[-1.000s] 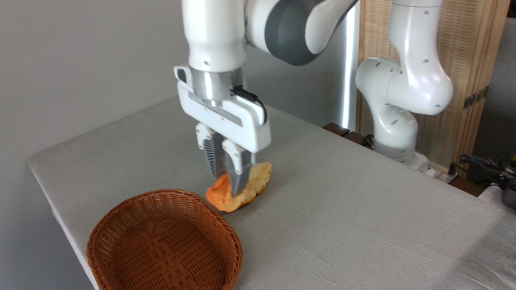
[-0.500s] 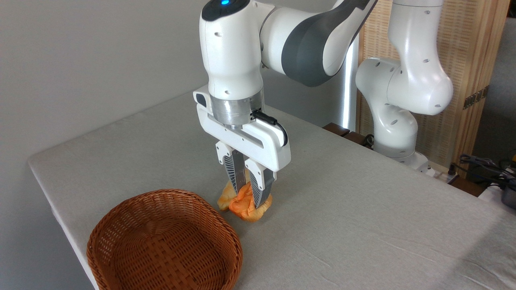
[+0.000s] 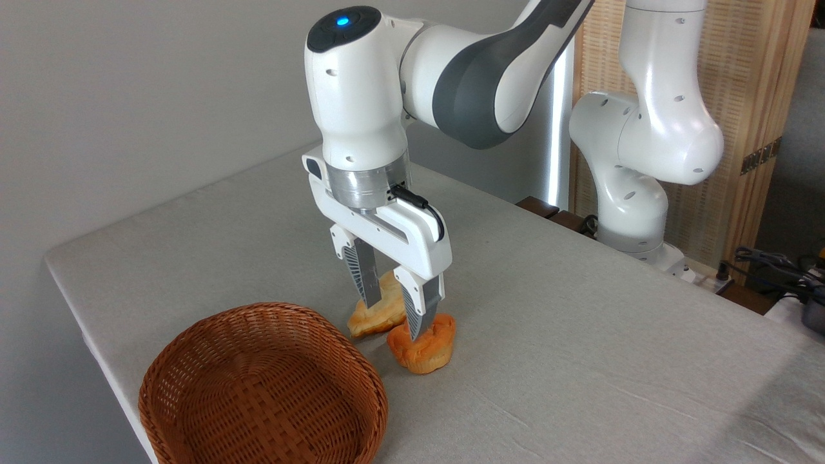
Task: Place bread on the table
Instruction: 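Open the gripper, release the roll, and raise the gripper away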
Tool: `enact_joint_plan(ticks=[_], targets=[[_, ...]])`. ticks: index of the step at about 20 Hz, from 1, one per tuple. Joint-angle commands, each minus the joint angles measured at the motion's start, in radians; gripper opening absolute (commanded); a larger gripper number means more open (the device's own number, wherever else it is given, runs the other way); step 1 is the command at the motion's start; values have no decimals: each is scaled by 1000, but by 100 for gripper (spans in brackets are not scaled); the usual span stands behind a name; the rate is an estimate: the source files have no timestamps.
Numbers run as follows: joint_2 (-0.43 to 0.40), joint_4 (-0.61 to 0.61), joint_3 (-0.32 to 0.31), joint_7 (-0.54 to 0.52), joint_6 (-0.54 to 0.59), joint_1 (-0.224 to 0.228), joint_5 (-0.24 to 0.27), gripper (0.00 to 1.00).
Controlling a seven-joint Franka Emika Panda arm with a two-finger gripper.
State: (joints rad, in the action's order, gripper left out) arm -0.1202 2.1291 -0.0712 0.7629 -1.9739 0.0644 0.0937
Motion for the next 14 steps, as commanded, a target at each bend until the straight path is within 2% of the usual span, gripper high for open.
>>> enact_joint_plan(ticks=[1, 5, 10, 14], targets=[[-2, -86, -5, 24, 6, 5, 46, 100], [2, -184, -2, 21, -6, 28, 64, 100], [74, -245, 25, -2, -62, 37, 57, 100], [123, -307, 45, -42, -62, 37, 51, 100]])
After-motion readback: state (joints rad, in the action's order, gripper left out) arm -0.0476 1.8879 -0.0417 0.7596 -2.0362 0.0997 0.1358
